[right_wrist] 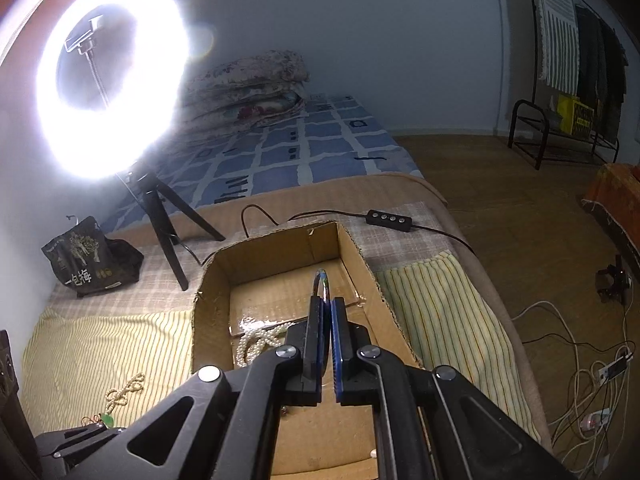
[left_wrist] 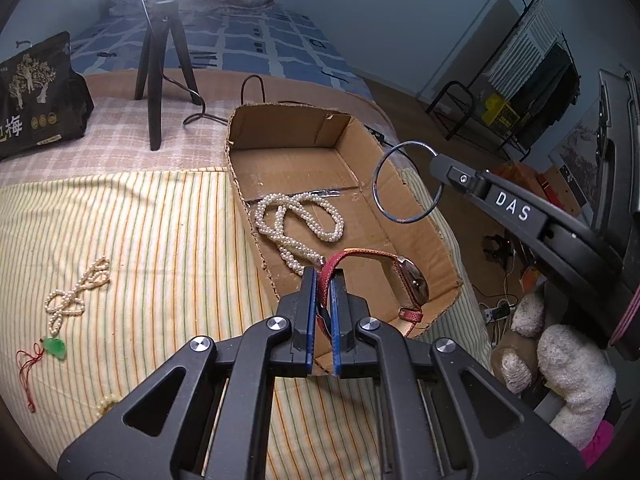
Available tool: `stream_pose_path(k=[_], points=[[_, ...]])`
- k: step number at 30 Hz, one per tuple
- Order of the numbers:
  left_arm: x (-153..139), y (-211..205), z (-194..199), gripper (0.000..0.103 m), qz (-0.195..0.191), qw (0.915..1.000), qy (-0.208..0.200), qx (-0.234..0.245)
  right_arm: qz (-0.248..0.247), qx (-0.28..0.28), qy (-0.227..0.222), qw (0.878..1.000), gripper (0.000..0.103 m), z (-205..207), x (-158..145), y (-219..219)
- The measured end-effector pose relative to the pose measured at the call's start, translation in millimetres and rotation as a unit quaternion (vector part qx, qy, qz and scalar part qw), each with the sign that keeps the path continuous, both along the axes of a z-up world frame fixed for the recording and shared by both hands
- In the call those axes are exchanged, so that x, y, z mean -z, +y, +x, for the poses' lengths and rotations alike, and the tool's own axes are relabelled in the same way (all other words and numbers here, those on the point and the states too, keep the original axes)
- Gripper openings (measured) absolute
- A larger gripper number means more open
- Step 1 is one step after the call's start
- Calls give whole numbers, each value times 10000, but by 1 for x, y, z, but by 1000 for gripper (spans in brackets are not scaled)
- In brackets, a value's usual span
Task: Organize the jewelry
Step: 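Carry the watch with the left tool while the right tool carries the bangle over the box, then open the left gripper releasing the watch while the right gripper drops the bangle into the box, then move the left tool to the jade pendant while the right tool approaches the pearl stud earring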
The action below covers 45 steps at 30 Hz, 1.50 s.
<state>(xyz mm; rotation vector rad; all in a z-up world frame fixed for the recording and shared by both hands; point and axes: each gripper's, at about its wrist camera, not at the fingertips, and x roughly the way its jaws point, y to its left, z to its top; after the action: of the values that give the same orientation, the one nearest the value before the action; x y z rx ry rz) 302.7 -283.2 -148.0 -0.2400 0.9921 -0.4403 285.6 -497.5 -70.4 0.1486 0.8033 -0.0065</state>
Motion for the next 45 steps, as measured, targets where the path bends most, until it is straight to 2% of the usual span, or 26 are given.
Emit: stream_pose_path(k=[8, 9, 10, 11, 12, 13, 14, 16, 19, 22, 29, 45], points=[[5, -5, 3, 6, 4, 10000, -25, 76, 141, -36, 17, 9999, 2, 8, 5, -2], [5, -5, 3, 8, 16, 10000, -35, 79, 142, -33, 24, 9999, 9, 8, 5, -2], [6, -6, 3, 14, 11, 9999, -28, 111, 121, -15, 30, 9999, 29, 9, 5, -3], [6, -7, 3, 21, 8, 9999, -20, 146, 92, 16, 12, 10000, 38, 9, 5, -3], [6, -9, 2, 27, 35, 9999, -33, 150, 46, 74, -39, 10000, 52, 8, 4, -4], [5, -9, 1, 39, 79, 9999, -65, 137, 24, 115, -57, 9999, 58, 8, 4, -5], [4, -9, 0, 48, 117, 9998, -109, 124, 17, 139, -85, 9999, 60, 8, 2, -6], [2, -9, -2, 56, 181, 9996, -211, 103, 17, 162, -95, 9998, 72, 8, 1, -8], [1, -10, -3, 57, 226, 9995, -196, 130, 1, 257, -144, 9996, 85, 6, -2, -9], [1, -10, -3, 58, 262, 9994, -140, 152, -21, 231, -105, 9997, 90, 6, -3, -9], [-5, -7, -10, 58, 330, 9992, -169, 178, -113, 273, -102, 9995, 90, 2, -12, -6], [-45, 34, -37, 58, 451, 9974, -554, 123, 35, 415, -283, 9987, 90, -31, -46, -7]])
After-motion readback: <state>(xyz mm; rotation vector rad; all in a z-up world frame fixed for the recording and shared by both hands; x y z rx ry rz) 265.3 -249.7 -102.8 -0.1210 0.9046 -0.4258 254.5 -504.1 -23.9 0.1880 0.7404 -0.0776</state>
